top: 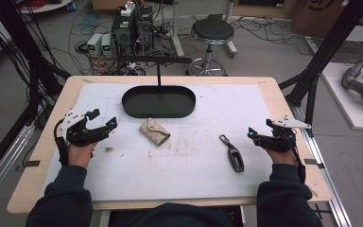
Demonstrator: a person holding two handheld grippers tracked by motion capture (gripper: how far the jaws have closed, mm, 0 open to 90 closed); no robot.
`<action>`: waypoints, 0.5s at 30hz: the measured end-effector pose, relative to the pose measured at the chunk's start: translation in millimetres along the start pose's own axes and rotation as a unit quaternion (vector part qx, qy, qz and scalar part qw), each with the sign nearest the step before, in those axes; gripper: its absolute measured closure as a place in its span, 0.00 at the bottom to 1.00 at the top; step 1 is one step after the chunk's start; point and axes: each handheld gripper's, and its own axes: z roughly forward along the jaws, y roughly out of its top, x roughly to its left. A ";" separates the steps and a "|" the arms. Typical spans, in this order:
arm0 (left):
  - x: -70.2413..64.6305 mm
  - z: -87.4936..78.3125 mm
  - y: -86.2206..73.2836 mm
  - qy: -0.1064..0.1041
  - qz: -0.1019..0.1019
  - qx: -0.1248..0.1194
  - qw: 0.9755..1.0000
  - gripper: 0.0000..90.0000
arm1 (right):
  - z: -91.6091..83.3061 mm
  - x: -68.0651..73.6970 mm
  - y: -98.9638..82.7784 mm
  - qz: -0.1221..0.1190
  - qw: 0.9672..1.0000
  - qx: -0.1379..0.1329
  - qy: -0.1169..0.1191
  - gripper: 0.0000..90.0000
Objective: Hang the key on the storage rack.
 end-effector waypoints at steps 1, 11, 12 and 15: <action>0.3 0.1 -0.1 0.001 0.001 0.001 1.000 0.20 | 0.7 -0.2 -0.1 -0.001 1.000 0.000 0.001 0.22; 0.0 2.0 -0.8 0.006 0.004 0.005 1.000 0.21 | 1.6 -2.6 -4.1 0.005 1.000 -0.004 0.007 0.22; 0.0 1.8 -0.7 0.005 0.004 0.005 1.000 0.21 | 0.6 -2.0 -4.1 0.003 1.000 -0.004 0.006 0.22; 0.2 2.4 -1.0 0.004 0.003 0.005 1.000 0.21 | -2.4 1.4 -3.9 0.006 1.000 -0.002 0.002 0.22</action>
